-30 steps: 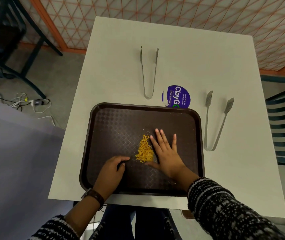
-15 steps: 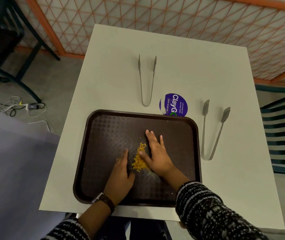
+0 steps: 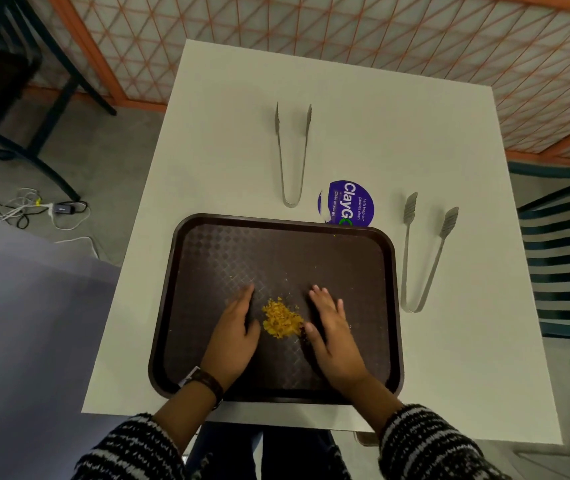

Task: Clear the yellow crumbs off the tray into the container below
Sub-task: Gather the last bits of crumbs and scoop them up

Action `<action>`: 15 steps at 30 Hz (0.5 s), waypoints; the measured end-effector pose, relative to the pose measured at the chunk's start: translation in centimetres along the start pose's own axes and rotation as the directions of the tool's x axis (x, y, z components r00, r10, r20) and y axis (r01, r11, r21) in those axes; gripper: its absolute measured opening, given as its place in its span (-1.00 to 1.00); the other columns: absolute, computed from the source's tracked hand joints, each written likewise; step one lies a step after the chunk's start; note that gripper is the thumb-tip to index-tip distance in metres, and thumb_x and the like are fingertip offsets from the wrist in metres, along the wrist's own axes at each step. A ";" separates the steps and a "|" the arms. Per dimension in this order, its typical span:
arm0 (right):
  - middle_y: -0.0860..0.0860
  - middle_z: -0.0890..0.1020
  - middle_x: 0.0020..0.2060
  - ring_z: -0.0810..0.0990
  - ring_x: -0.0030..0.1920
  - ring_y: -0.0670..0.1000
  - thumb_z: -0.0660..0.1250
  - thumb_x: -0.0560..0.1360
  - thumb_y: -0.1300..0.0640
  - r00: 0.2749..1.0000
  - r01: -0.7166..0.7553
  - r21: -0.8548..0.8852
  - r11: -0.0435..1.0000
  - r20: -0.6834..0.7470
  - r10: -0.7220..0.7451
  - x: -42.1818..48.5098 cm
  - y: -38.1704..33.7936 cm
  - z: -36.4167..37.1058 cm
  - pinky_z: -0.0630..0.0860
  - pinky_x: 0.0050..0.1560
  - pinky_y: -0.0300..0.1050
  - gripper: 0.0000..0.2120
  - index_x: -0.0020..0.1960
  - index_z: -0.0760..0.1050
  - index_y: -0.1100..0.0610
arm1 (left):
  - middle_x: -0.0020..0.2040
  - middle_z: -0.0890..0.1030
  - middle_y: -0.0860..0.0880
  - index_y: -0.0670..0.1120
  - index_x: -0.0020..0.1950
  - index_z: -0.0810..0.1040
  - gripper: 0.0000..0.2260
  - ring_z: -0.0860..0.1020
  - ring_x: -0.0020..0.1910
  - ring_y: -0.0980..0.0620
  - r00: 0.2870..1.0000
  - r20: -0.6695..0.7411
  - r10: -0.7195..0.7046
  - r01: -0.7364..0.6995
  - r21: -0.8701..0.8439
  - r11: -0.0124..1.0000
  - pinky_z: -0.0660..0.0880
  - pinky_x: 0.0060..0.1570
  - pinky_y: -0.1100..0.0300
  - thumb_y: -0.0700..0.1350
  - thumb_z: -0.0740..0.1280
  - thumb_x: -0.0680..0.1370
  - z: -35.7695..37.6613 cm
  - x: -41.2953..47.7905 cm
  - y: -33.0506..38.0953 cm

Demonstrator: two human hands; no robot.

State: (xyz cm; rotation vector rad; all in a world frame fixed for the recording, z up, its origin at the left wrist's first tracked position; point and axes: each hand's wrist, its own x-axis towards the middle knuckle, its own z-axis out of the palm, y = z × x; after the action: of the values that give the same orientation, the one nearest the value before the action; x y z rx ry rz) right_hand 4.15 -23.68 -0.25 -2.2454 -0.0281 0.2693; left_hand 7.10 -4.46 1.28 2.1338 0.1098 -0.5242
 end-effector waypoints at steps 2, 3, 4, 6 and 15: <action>-0.08 0.03 0.51 -0.14 0.53 -0.15 -0.11 0.55 -0.27 0.992 -0.107 -0.064 0.992 -0.067 0.102 -1.3 0.5 1.7 -0.27 0.52 -0.01 -0.39 0.51 0.01 0.02 | 0.55 0.02 0.00 -0.03 0.52 0.01 -0.47 -0.15 0.47 0.15 0.997 -0.014 0.073 -0.071 0.113 0.991 -0.22 0.44 0.19 -0.14 0.14 0.60 0.7 0.7 0.3; -0.07 -0.03 0.52 -0.19 0.53 -0.13 -0.12 0.56 -0.25 0.985 -0.153 -0.080 0.985 -0.089 0.146 -1.9 0.4 2.6 -0.32 0.50 -0.03 -0.37 0.52 -0.02 0.04 | 0.55 -0.02 -0.01 -0.05 0.52 -0.03 -0.47 -0.19 0.47 0.15 0.995 -0.005 0.101 -0.099 0.177 0.979 -0.27 0.43 0.19 -0.10 0.11 0.60 1.2 1.0 0.3; -0.05 -0.08 0.53 -0.23 0.52 -0.11 -0.12 0.56 -0.24 0.979 -0.184 -0.091 0.979 -0.103 0.175 -2.3 0.1 3.5 -0.37 0.49 -0.05 -0.35 0.54 -0.06 0.07 | 0.55 -0.06 -0.02 -0.06 0.52 -0.07 -0.47 -0.22 0.47 0.13 0.993 0.012 0.114 -0.113 0.237 0.965 -0.31 0.43 0.18 -0.04 0.06 0.60 1.8 1.2 0.1; -0.01 -0.15 0.53 -0.29 0.52 -0.09 -0.16 0.55 -0.27 0.975 -0.203 -0.095 0.975 -0.106 0.193 -2.5 -0.8 5.1 -0.41 0.47 -0.09 -0.31 0.54 -0.12 0.10 | 0.53 -0.16 0.00 -0.05 0.51 -0.16 -0.43 -0.27 0.48 0.10 0.991 0.058 0.121 -0.134 0.324 0.936 -0.35 0.42 0.15 0.11 -0.10 0.55 3.0 1.3 -0.3; -0.41 0.12 0.42 -0.04 0.54 -0.03 -0.02 0.46 -0.40 0.945 -0.282 0.522 0.805 0.004 0.328 -1.1 -3.6 6.1 0.06 0.52 0.09 -0.28 0.52 -0.05 -0.11 | 0.53 -0.02 0.13 0.17 0.47 -0.07 -0.53 -0.13 0.48 0.19 0.964 0.221 0.145 -0.136 -0.056 0.989 -0.09 0.48 0.24 -0.13 0.02 0.63 2.5 -1.1 0.2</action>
State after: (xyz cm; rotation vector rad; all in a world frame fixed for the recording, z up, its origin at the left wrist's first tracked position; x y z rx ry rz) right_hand 2.10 -16.86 -0.97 -1.7070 0.4145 0.3090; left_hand 5.37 -6.48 0.58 2.0104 -0.1561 -0.6686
